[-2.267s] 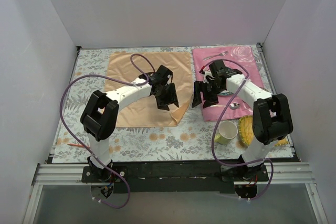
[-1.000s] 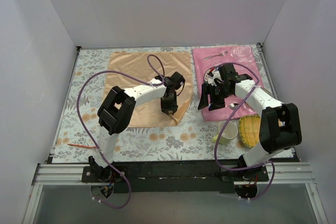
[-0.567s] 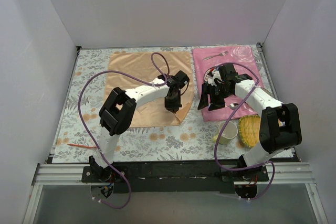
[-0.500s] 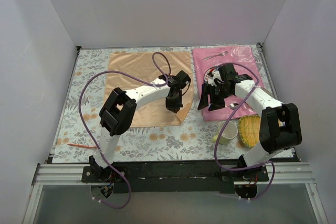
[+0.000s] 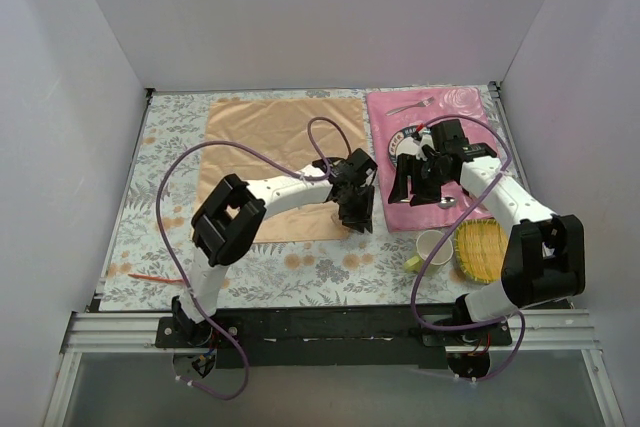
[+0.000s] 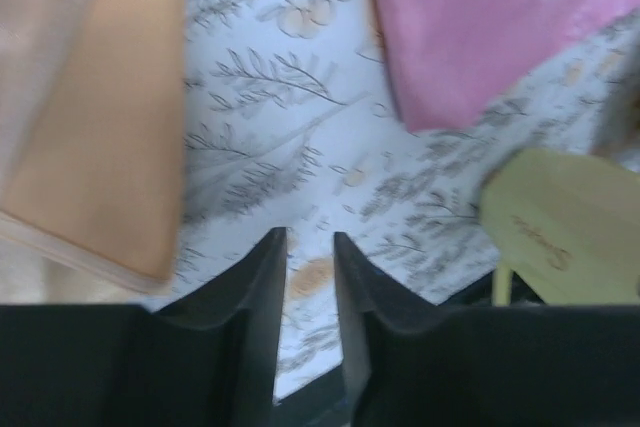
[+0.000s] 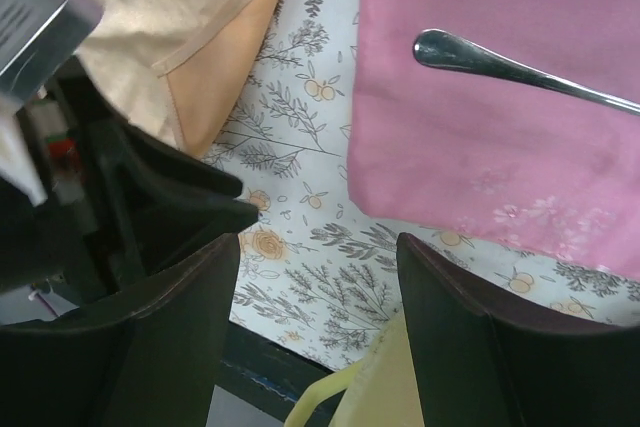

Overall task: Fold the napkin, place the utensils inside, and roll it up
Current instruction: Flatten the napkin out

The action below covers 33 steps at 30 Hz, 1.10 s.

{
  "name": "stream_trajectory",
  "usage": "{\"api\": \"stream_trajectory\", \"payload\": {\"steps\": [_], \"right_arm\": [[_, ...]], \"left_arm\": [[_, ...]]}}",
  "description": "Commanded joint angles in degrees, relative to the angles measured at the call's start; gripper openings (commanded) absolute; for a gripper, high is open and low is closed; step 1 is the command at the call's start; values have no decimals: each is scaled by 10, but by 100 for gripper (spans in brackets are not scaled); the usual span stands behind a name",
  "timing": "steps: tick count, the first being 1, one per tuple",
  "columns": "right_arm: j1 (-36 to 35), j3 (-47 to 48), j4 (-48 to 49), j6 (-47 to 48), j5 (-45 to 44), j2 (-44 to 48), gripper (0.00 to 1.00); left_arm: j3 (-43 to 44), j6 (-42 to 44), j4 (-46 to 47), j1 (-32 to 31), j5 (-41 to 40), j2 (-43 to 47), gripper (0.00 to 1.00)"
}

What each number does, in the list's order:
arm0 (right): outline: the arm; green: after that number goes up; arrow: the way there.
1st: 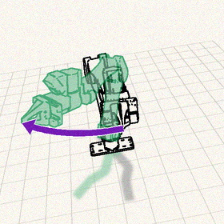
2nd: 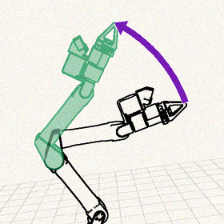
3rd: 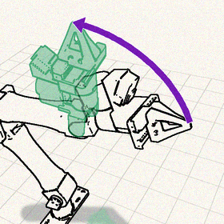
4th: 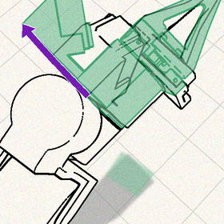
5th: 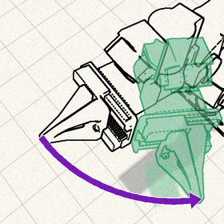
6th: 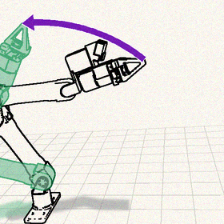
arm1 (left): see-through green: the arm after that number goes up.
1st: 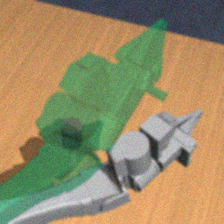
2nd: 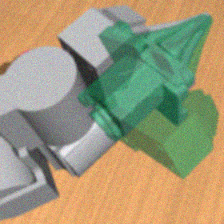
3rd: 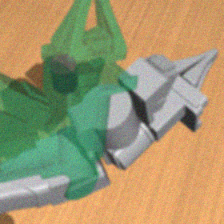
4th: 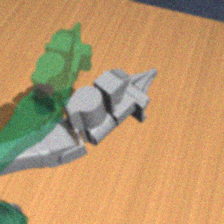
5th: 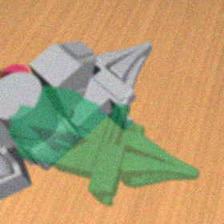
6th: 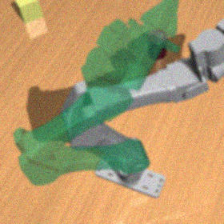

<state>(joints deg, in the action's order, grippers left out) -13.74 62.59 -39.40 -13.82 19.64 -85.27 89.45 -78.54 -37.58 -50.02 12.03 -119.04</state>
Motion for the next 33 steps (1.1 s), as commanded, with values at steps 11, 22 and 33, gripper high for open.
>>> {"api": "stream_trajectory", "payload": {"steps": [11,22,33], "right_arm": [[7,7,-9,5,16,10,72],[7,-2,-9,7,20,17,72],[7,1,-9,8,20,21,72]], "left_arm": [[-100,-64,1,73,-6,173,37],[-163,-131,53,99,85,142,49],[-173,-143,96,99,104,111,48]]}}
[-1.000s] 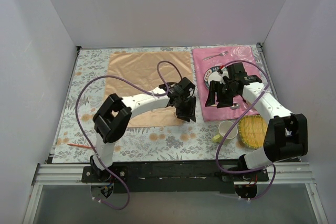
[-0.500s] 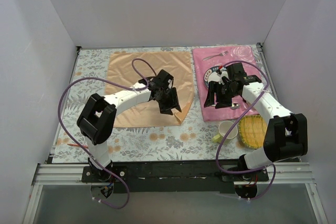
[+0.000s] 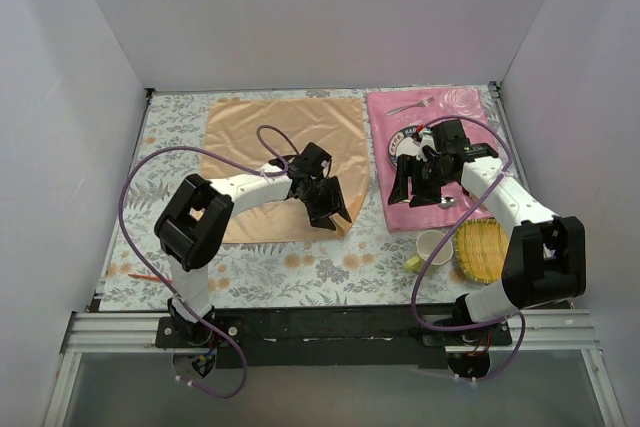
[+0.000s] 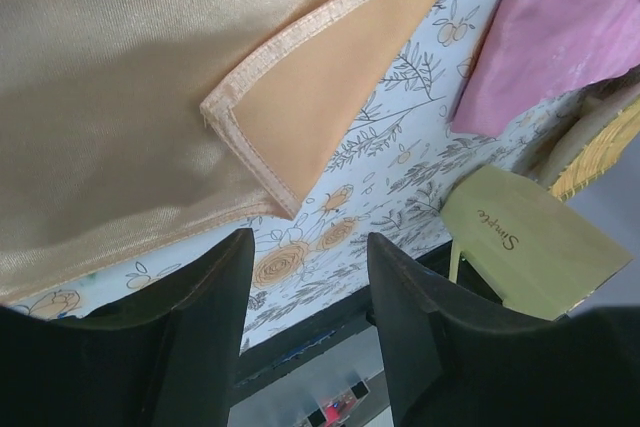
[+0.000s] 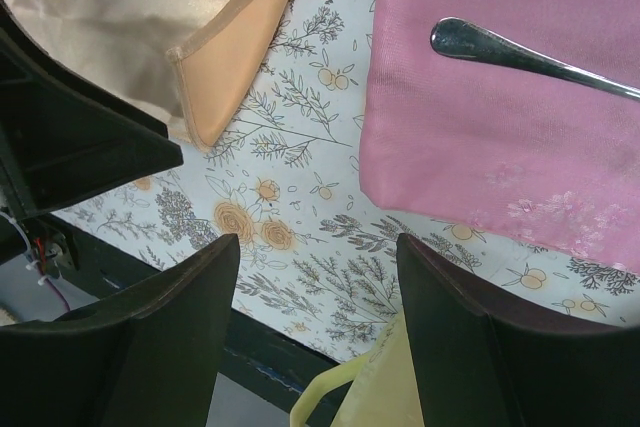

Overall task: Fold the napkin, place the utensils inside, and roll it up
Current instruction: Flatten the napkin out

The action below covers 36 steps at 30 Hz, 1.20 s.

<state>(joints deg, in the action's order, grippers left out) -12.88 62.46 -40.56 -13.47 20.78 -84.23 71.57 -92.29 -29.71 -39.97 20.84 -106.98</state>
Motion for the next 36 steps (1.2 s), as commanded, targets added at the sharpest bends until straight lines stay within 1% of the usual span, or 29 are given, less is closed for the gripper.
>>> {"api": "stream_trajectory", "payload": {"steps": [1,12,15,20,23,26,29,31,33,36], "right_arm": [[-1,2,2,5,8,12,72],[-1,-2,3,6,4,13,72],[-1,-1,3,8,4,13,72],[-2,2,1,7,-1,13,72],[-1,6,-2,6,-10,15,72],[1,12,-13,-1,-32,25,72],[11,7,-18,-9,-47,45,72],[15,4,-19,-12,-53,53,72],[15,6,-21,-9,-55,50,72],[15,18,-23,-1,-54,32,72]], "left_arm": [[12,-4,19,-1,14,-12,48],[40,-2,38,-1,24,-59,46],[59,11,45,-4,19,-63,45],[66,19,48,-13,18,-69,44],[79,40,59,-33,24,-79,44],[114,76,55,-65,38,-96,45],[121,111,62,-93,43,-86,49],[118,139,58,-106,21,-59,53],[102,145,47,-104,-14,-21,55],[66,142,24,-93,-45,19,56]]}}
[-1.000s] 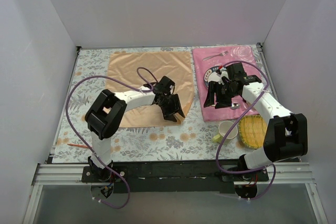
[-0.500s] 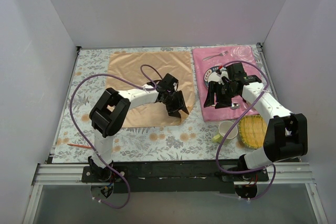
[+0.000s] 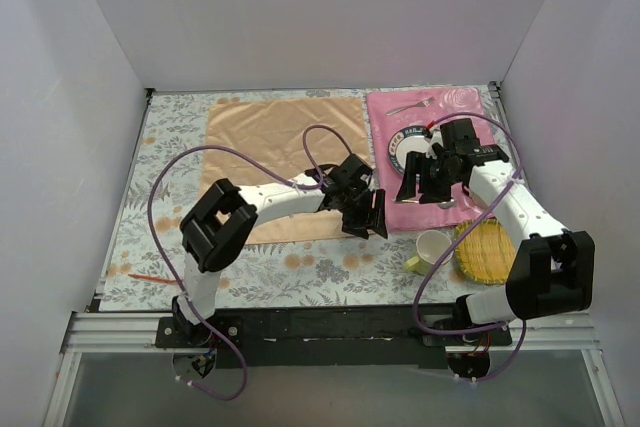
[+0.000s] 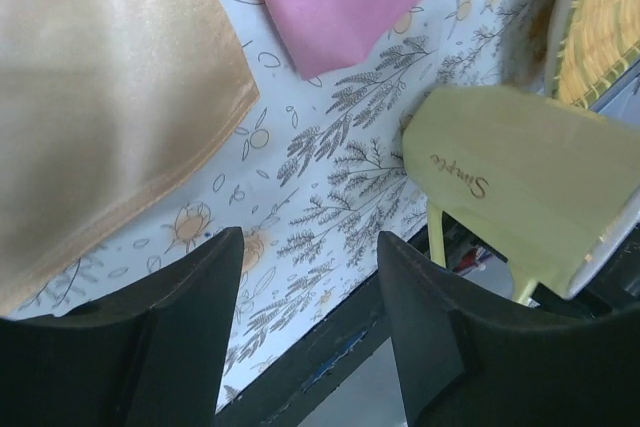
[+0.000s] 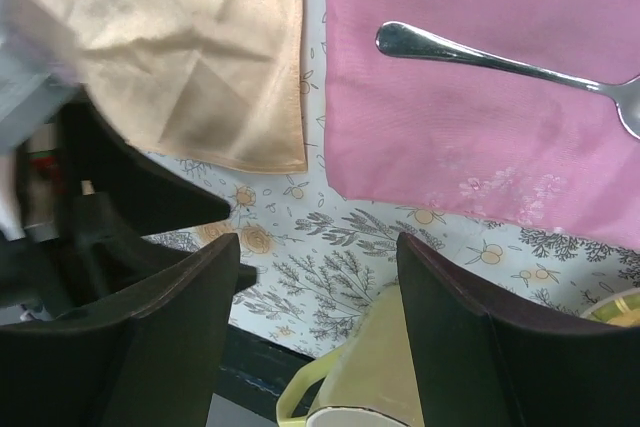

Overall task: Fold the napkin, place the utensils inside, and roll it up
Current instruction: Flatten the napkin out

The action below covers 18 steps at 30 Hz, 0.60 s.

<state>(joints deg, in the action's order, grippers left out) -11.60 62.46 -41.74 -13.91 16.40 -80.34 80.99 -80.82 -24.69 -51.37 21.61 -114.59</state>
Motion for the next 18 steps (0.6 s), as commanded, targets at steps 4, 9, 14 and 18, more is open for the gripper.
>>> {"api": "stream_trajectory", "payload": {"steps": [4,9,14,18], "right_arm": [[-29,47,0,16,37,-56,72],[-90,92,17,16,45,-125,70],[-127,110,42,13,42,-184,55],[-154,114,48,22,21,-235,50]], "left_arm": [[-105,-14,-33,71,-88,198,55],[-194,-101,-20,218,-117,271,48],[-196,-128,-57,302,-161,250,39],[-194,-138,-77,356,-186,233,38]]}}
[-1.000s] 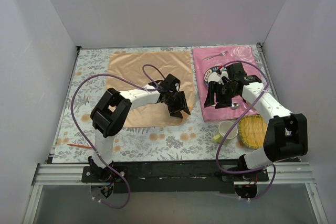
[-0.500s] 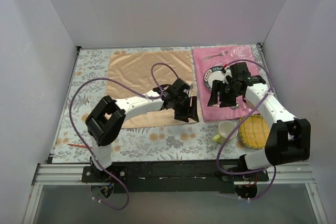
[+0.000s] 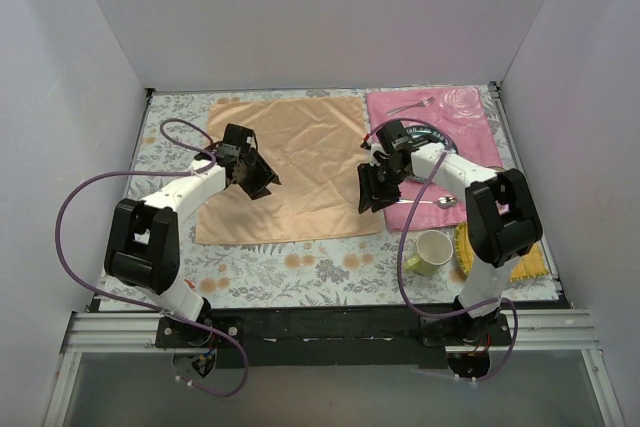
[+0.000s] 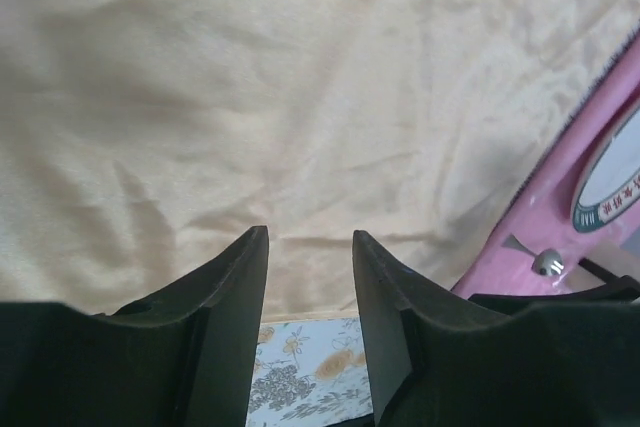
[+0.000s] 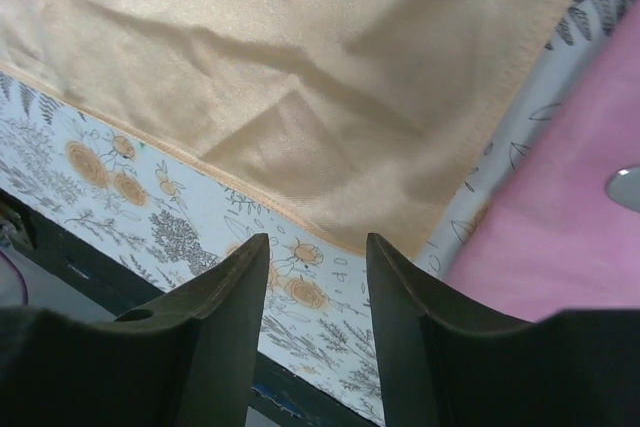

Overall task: Fold the napkin, place the utensils inside, and roll it up
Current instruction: Flatten the napkin out

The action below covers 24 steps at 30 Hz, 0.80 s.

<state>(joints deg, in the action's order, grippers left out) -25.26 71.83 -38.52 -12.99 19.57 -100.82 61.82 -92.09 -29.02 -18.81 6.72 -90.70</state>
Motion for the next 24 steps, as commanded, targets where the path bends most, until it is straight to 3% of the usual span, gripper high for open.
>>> {"api": "stream_trajectory", "payload": {"steps": [1,7,12,18,21,24], "right_arm": [[-20,16,20,14,-16,-33,50],[-35,-39,46,15,-30,-31,49],[-42,-99,66,8,-37,-4,49],[-51,-143,62,1,-28,22,49],[-56,-131,44,3,-19,42,49],[-57,-69,5,6,-19,51,51]], "left_arm": [[-5,-33,-44,39,-43,-10,38],[-36,-26,-107,58,-85,-8,38],[-95,-44,-119,75,-78,25,39],[-97,-34,-157,83,-77,56,40],[-55,-28,-207,83,-111,82,46],[-3,-42,-282,86,-176,97,61]]}}
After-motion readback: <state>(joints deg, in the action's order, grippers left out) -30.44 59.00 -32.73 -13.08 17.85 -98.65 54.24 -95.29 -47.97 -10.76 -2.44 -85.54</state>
